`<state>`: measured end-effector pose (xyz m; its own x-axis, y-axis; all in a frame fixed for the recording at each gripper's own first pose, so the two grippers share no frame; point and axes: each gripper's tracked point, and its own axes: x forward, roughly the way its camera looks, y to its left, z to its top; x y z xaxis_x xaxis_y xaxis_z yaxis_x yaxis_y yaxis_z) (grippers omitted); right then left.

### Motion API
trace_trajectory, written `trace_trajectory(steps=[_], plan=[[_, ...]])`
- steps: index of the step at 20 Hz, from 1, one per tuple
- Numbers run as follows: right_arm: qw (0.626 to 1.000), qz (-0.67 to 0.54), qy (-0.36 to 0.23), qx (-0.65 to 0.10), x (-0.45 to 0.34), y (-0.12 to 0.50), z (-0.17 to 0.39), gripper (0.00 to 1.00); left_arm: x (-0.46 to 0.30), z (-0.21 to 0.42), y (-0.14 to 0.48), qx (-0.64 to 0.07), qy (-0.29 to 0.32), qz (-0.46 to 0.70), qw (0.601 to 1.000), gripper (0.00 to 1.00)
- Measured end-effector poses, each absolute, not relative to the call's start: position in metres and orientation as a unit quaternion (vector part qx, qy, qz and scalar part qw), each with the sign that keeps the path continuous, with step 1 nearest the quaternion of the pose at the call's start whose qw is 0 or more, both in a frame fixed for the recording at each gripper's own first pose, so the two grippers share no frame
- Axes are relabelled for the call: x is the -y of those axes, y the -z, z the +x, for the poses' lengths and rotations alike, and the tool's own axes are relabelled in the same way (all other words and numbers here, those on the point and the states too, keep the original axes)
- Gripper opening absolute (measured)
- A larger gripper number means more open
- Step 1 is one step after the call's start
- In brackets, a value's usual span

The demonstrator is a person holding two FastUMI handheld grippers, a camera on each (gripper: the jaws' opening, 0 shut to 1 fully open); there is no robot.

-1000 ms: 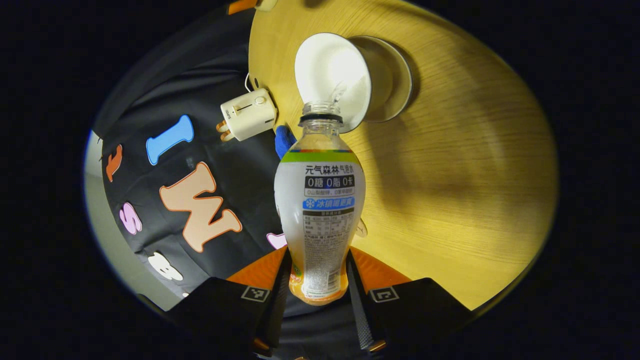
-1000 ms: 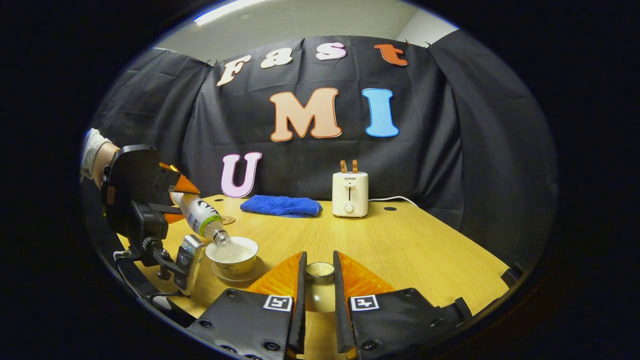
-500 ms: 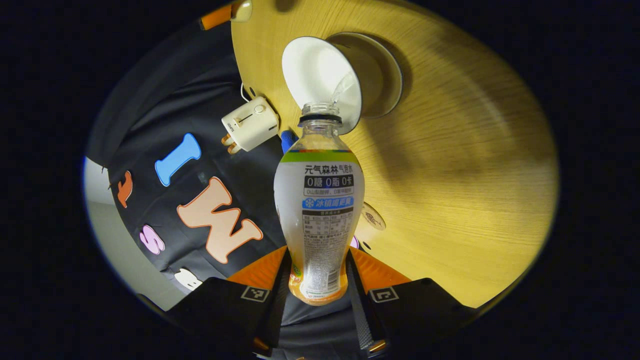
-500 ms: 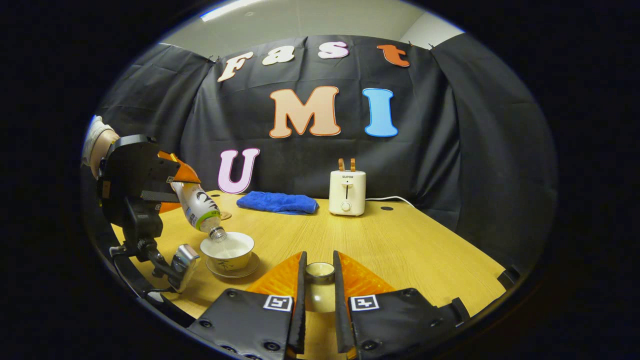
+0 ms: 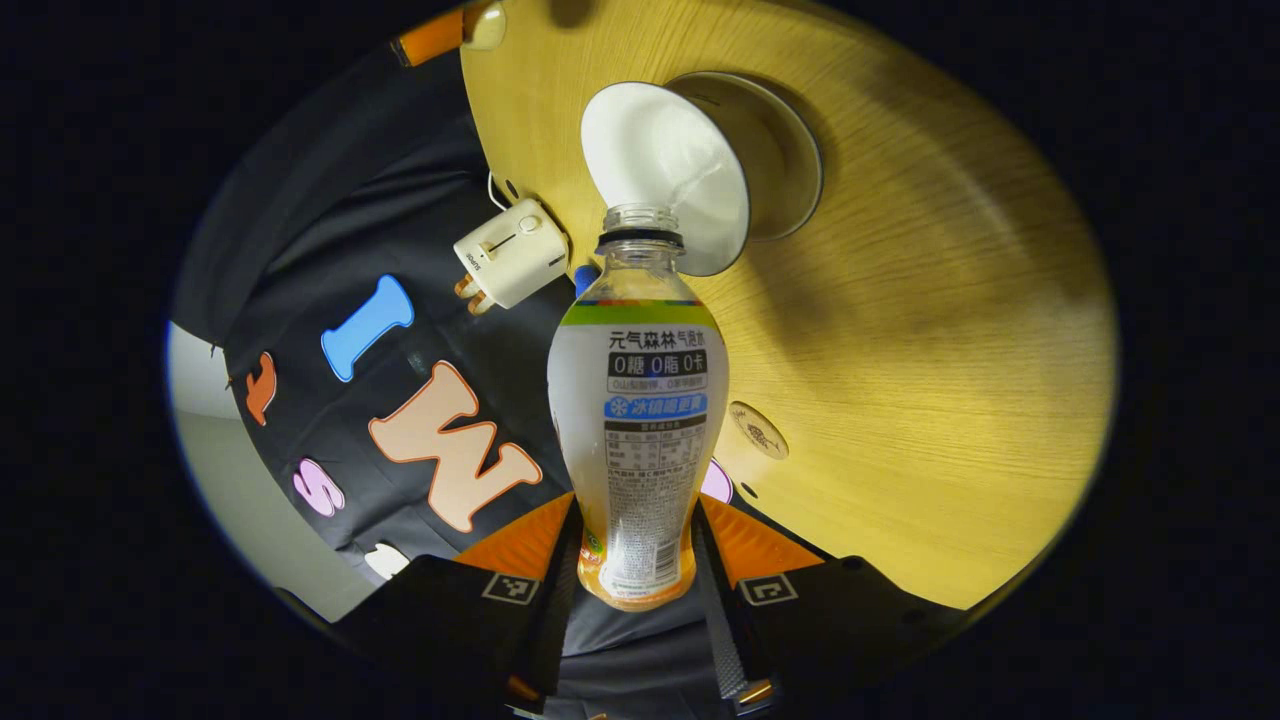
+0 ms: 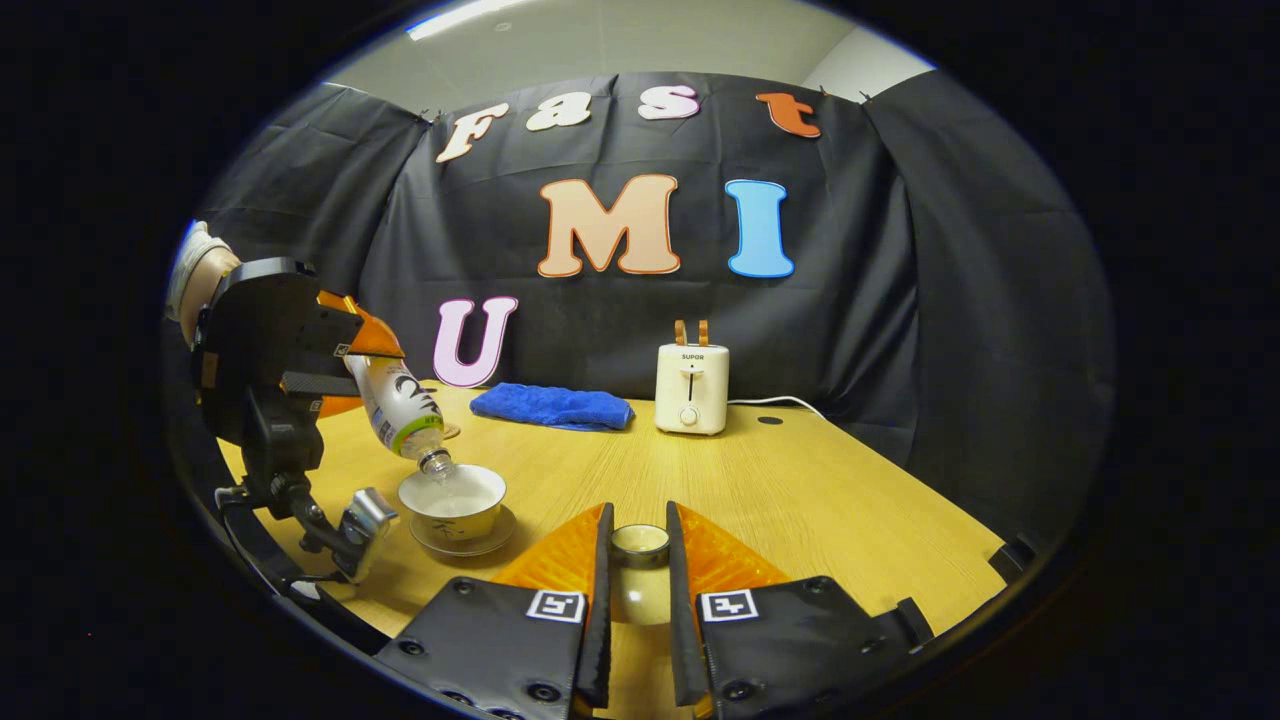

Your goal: Open the teacup lid with one hand, grasp the water bottle and pour water into the teacup with the other hand; after pouring, place the water bottle on the coaster and then close the teacup lid.

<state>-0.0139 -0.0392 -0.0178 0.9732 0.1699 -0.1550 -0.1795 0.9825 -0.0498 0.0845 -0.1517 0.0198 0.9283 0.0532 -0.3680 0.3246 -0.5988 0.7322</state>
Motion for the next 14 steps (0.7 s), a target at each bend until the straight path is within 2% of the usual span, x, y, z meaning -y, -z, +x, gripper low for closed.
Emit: trace_trajectory(steps=[2, 5, 6, 9, 10, 12, 14], plan=[[0.993, -0.030, -0.091, -0.071, 0.038, 0.016, -0.015, 0.26, 0.149, 0.084, -0.015, -0.112, 0.159, 0.875, 0.444, 0.57], [0.993, -0.026, -0.096, -0.069, 0.033, 0.014, -0.017, 0.26, 0.140, 0.085, -0.006, -0.130, 0.166, 0.857, 0.470, 0.57], [0.992, -0.027, -0.100, -0.071, 0.032, 0.015, -0.017, 0.28, 0.136, 0.083, 0.002, -0.135, 0.169, 0.847, 0.486, 0.57], [0.991, -0.019, -0.104, -0.079, 0.031, 0.019, -0.018, 0.26, 0.128, 0.074, 0.017, -0.150, 0.175, 0.813, 0.535, 0.57], [0.991, -0.012, -0.105, -0.082, 0.030, 0.020, -0.017, 0.29, 0.128, 0.070, 0.019, -0.152, 0.178, 0.800, 0.552, 0.57], [0.990, -0.003, -0.105, -0.089, 0.029, 0.024, -0.016, 0.26, 0.124, 0.066, 0.023, -0.158, 0.182, 0.773, 0.587, 0.57], [0.990, 0.000, -0.104, -0.095, 0.028, 0.026, -0.015, 0.28, 0.124, 0.065, 0.022, -0.147, 0.181, 0.746, 0.624, 0.57]])
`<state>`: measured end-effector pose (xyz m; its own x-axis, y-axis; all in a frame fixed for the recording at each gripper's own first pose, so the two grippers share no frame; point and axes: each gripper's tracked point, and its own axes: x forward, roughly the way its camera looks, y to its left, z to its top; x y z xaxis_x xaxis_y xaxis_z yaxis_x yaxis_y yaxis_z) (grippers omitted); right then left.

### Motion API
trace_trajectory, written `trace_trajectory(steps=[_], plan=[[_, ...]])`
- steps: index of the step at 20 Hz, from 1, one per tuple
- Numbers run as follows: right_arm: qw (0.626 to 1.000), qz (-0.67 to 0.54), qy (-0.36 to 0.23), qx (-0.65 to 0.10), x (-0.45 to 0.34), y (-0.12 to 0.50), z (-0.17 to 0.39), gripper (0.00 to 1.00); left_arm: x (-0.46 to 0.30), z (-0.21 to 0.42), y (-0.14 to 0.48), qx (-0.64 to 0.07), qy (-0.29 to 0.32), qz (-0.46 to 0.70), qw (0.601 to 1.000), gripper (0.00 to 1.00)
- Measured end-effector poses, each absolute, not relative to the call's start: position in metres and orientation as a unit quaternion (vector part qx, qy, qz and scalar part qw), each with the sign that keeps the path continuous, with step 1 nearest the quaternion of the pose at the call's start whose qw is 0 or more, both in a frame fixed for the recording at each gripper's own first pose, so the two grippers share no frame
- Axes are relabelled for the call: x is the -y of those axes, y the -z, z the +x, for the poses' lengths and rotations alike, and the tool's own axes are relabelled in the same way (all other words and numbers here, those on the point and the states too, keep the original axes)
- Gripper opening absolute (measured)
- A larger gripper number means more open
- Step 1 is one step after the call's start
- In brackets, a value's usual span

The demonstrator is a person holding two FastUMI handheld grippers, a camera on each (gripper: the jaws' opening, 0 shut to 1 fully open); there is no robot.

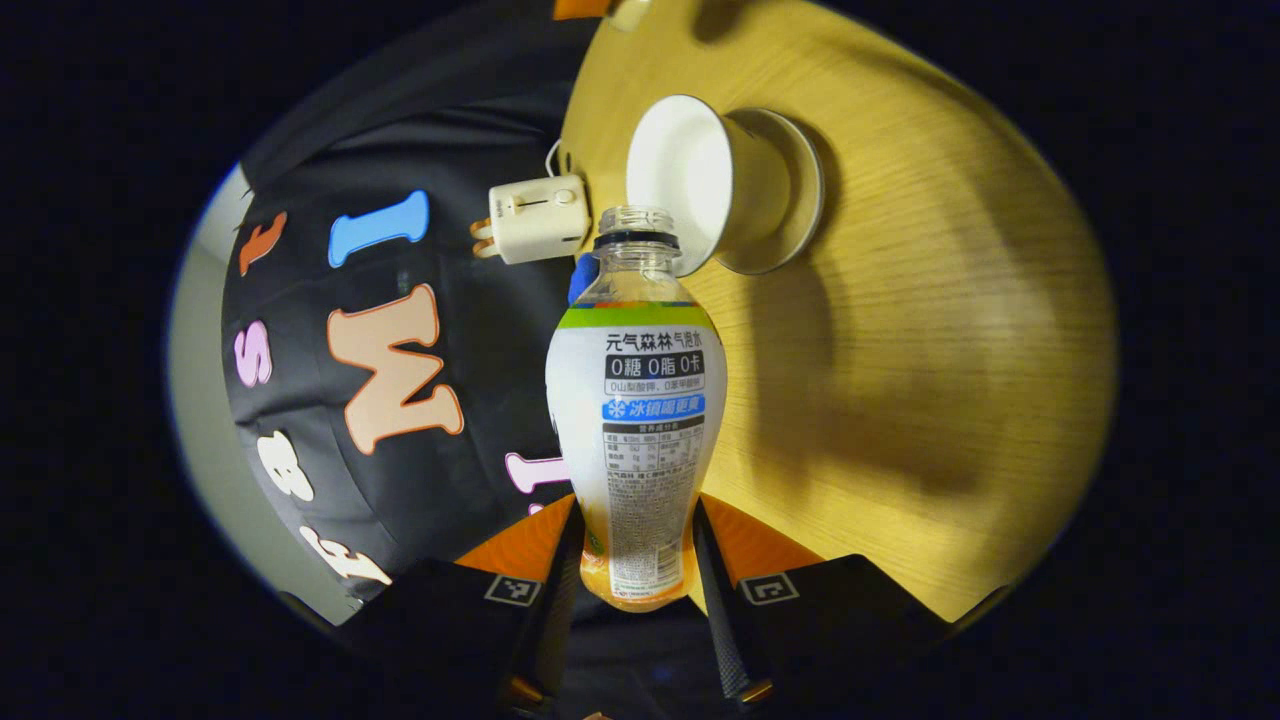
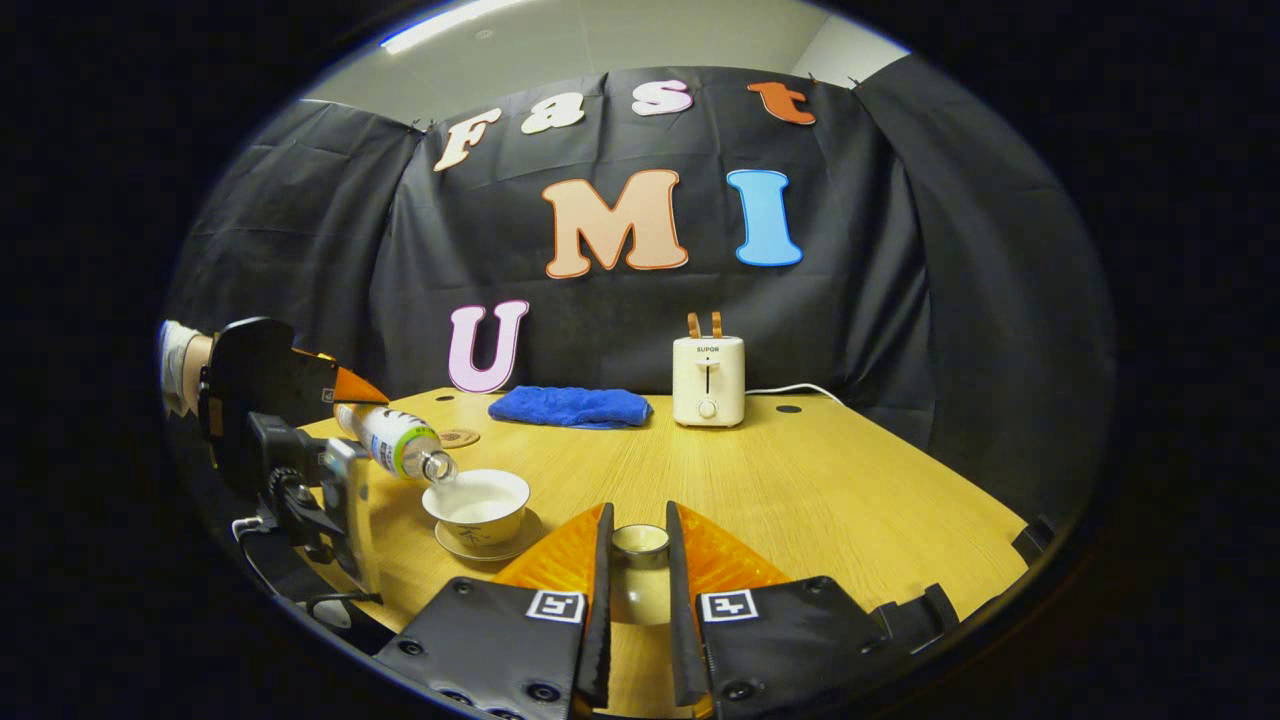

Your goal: Open the teacup lid with one hand, grasp the water bottle and pour water into the teacup with the other hand; after pouring, place the water bottle on the coaster and then close the teacup lid.

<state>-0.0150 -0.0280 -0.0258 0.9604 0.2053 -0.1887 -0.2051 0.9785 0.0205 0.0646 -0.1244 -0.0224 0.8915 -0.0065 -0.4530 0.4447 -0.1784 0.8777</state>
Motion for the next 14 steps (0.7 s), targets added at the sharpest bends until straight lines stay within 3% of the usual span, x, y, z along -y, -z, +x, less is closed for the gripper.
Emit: trace_trajectory(steps=[9, 14], plan=[[0.990, -0.023, -0.102, -0.096, 0.018, 0.015, -0.012, 0.26, 0.143, 0.057, 0.017, -0.109, 0.175, 0.523, 0.827, 0.55], [0.989, -0.030, -0.102, -0.098, 0.010, 0.013, -0.012, 0.28, 0.144, 0.058, 0.018, -0.120, 0.174, 0.371, 0.904, 0.56]])
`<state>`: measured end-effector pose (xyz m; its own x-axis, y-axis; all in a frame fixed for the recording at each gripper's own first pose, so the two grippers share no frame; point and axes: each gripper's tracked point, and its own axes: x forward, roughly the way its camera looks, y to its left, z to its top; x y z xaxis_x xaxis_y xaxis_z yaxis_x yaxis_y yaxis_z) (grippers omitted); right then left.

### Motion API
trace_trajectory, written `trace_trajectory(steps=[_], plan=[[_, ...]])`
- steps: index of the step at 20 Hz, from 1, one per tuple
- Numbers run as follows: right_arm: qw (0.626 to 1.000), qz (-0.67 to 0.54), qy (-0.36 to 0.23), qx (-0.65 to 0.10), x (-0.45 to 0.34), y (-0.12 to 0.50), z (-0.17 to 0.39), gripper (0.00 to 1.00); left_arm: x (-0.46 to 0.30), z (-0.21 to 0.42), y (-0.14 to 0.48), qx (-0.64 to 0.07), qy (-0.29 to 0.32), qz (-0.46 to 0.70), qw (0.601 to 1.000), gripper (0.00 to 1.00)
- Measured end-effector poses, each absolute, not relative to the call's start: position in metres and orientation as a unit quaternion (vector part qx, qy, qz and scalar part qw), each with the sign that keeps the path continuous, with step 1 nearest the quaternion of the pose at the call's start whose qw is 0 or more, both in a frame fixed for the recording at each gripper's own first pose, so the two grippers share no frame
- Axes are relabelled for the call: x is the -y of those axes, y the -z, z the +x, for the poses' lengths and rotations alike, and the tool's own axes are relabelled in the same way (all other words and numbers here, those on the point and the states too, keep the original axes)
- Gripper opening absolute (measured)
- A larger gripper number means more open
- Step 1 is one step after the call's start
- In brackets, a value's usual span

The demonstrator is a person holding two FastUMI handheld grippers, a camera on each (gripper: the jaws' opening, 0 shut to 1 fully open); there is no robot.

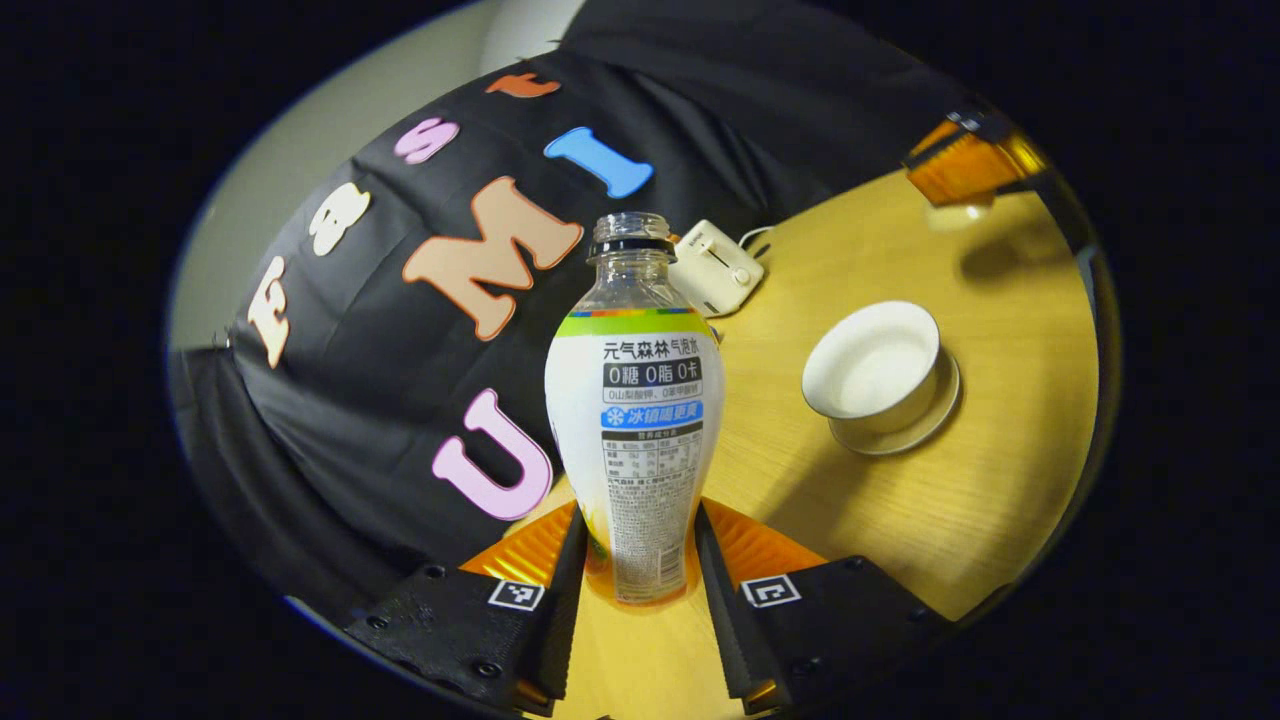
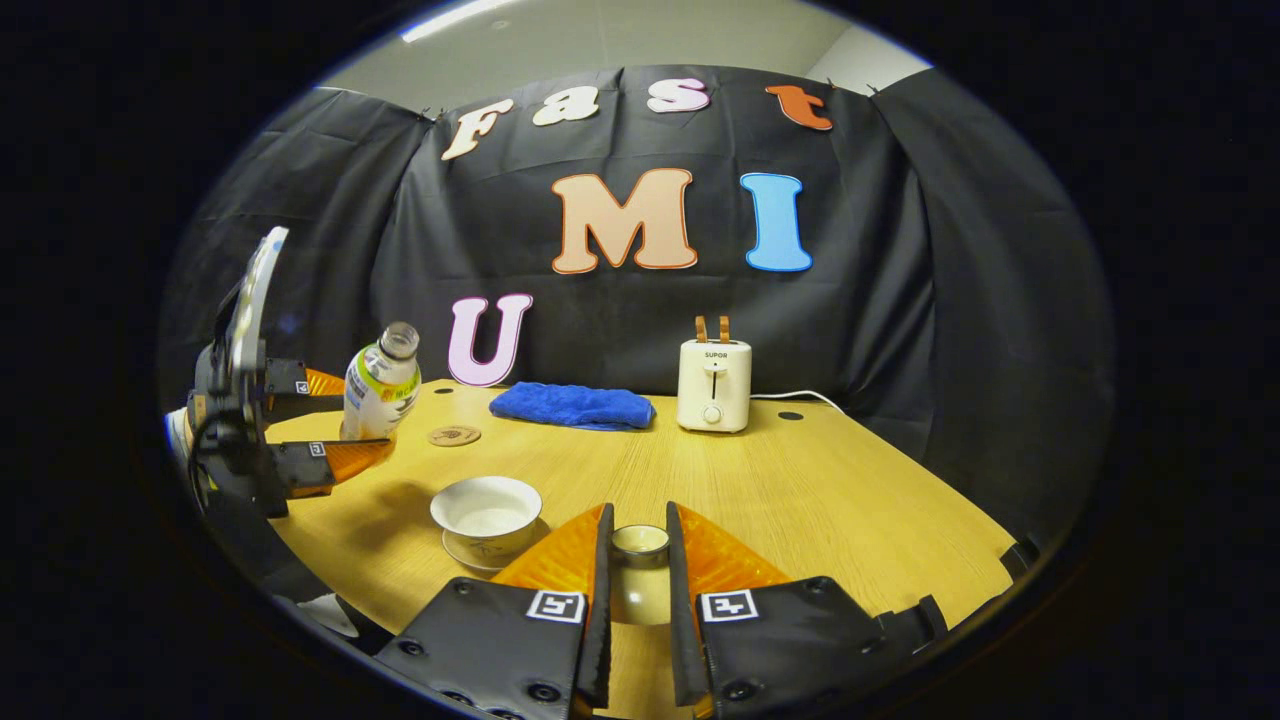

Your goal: Open the teacup lid with one hand, grasp the water bottle and pour water into the teacup with the other hand; after pouring, place the water bottle on the coaster and then close the teacup lid.

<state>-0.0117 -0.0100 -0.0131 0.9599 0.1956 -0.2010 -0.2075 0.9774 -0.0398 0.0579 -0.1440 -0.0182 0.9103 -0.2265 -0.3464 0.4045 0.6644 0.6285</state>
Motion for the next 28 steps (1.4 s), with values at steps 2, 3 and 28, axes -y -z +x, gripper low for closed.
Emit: trace_trajectory(steps=[2, 3, 28], plan=[[0.989, -0.033, -0.102, -0.100, 0.006, 0.013, -0.012, 0.28, 0.138, 0.058, 0.011, -0.109, 0.171, 0.314, 0.928, 0.56], [0.989, -0.034, -0.103, -0.100, 0.003, 0.011, -0.011, 0.26, 0.135, 0.059, 0.009, -0.108, 0.167, 0.281, 0.939, 0.57], [0.991, -0.047, -0.093, -0.086, -0.023, -0.007, 0.002, 0.26, 0.090, 0.202, -0.006, -0.075, 0.113, -0.046, 0.990, 0.57]])
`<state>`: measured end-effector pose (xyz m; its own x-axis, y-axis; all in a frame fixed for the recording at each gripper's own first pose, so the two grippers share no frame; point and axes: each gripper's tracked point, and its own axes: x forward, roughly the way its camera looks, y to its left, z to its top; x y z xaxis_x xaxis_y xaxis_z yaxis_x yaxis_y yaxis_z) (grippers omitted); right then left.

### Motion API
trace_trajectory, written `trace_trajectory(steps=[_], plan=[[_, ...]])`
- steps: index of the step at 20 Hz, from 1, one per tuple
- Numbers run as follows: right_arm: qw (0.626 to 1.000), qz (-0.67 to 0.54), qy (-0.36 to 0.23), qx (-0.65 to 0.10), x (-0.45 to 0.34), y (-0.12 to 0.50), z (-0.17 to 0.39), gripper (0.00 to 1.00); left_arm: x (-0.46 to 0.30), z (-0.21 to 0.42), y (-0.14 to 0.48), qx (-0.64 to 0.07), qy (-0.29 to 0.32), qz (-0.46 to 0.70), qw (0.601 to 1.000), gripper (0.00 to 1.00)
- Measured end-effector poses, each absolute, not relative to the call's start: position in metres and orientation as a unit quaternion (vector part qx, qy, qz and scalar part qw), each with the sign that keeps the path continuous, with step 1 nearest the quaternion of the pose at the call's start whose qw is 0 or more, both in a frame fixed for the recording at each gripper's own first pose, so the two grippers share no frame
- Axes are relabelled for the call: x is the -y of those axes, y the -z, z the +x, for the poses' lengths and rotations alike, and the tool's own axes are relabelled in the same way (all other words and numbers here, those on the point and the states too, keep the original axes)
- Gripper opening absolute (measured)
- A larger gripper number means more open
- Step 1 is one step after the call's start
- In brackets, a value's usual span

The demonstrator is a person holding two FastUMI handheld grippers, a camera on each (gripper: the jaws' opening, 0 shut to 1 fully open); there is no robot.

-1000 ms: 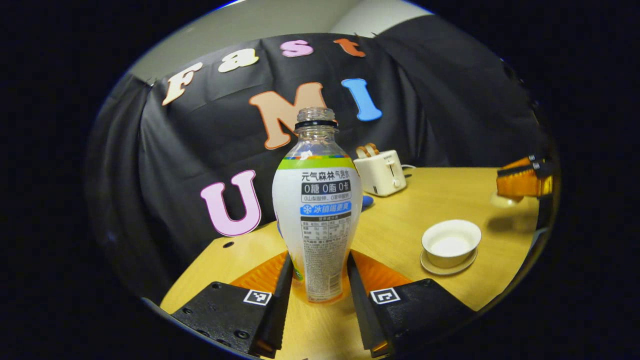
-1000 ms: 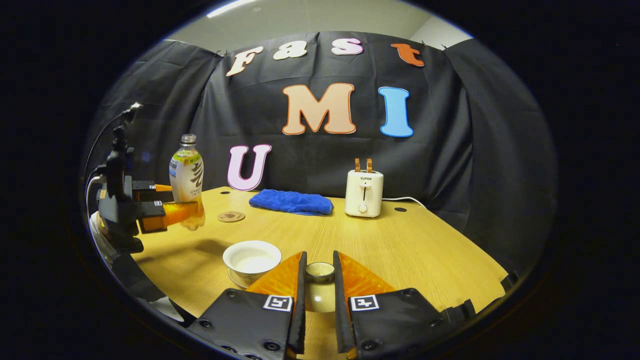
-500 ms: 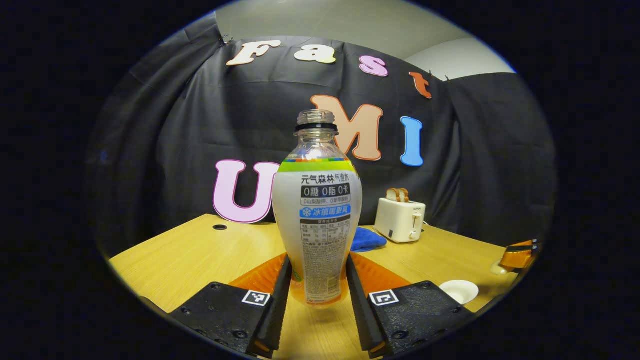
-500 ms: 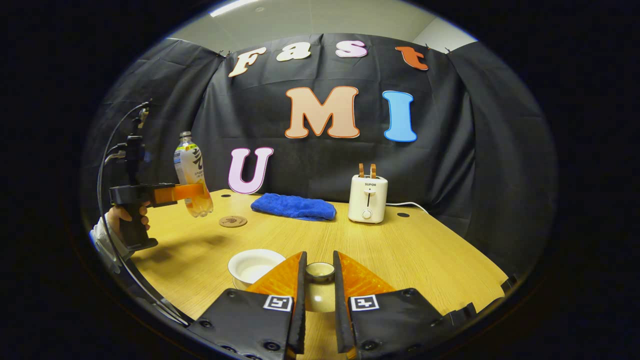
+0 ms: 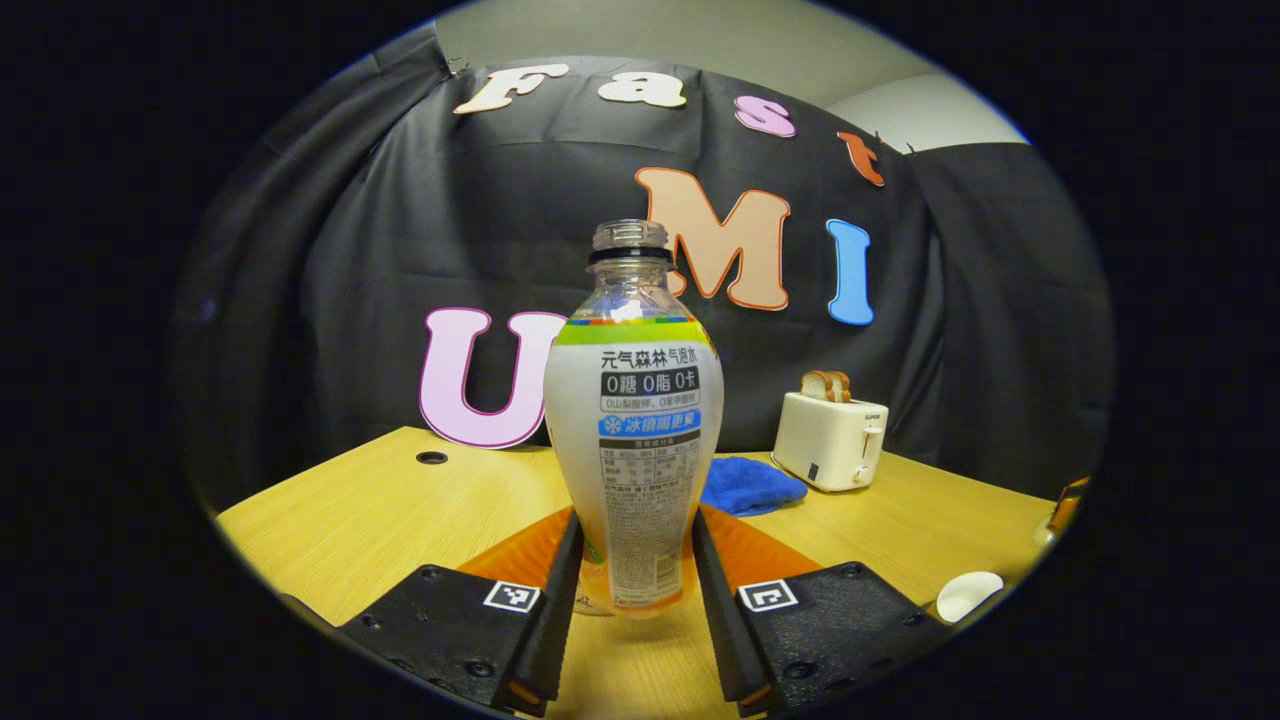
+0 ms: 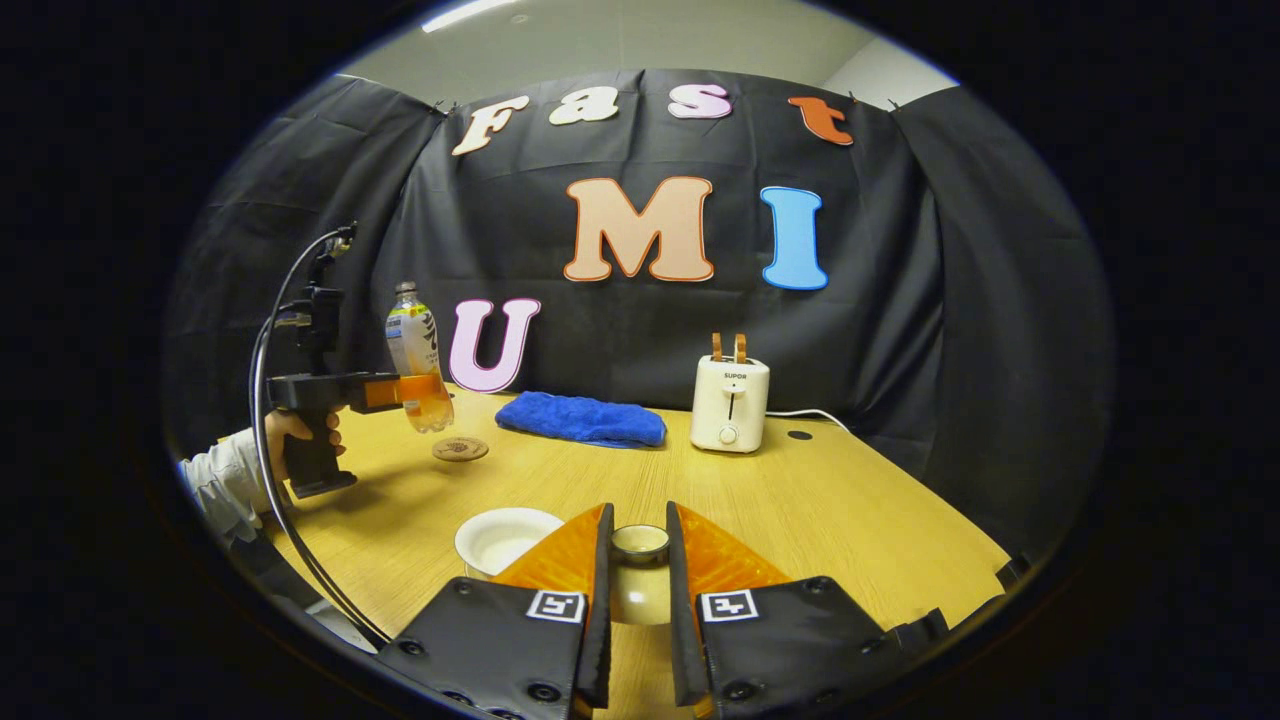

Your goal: Open the teacup lid with one hand, grasp the water bottle and pour water into the teacup with the other hand; after pouring, place the water bottle on the coaster and then close the teacup lid.

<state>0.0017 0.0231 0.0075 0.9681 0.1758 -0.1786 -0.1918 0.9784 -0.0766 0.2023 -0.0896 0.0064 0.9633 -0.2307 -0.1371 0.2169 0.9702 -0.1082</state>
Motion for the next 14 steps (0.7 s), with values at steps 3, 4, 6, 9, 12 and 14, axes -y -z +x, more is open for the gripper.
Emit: trace_trajectory(steps=[3, 4, 6, 9, 12, 14], plan=[[0.991, -0.049, -0.086, -0.090, -0.020, -0.004, 0.002, 0.28, 0.087, 0.219, 0.006, -0.081, 0.105, -0.037, 0.991, 0.57], [0.991, -0.049, -0.086, -0.092, -0.020, -0.002, 0.002, 0.28, 0.085, 0.223, 0.012, -0.087, 0.099, -0.038, 0.991, 0.57], [0.991, -0.049, -0.085, -0.093, -0.020, -0.002, 0.004, 0.28, 0.083, 0.230, 0.021, -0.093, 0.094, -0.044, 0.990, 0.59], [0.990, -0.050, -0.086, -0.096, -0.022, 0.001, 0.006, 0.26, 0.082, 0.241, 0.032, -0.102, 0.088, -0.040, 0.990, 0.59], [0.990, -0.048, -0.088, -0.097, -0.023, 0.003, 0.010, 0.28, 0.085, 0.247, 0.042, -0.113, 0.087, -0.035, 0.989, 0.58], [0.990, -0.049, -0.087, -0.099, -0.023, 0.005, 0.011, 0.28, 0.084, 0.250, 0.047, -0.116, 0.084, -0.037, 0.989, 0.59]])
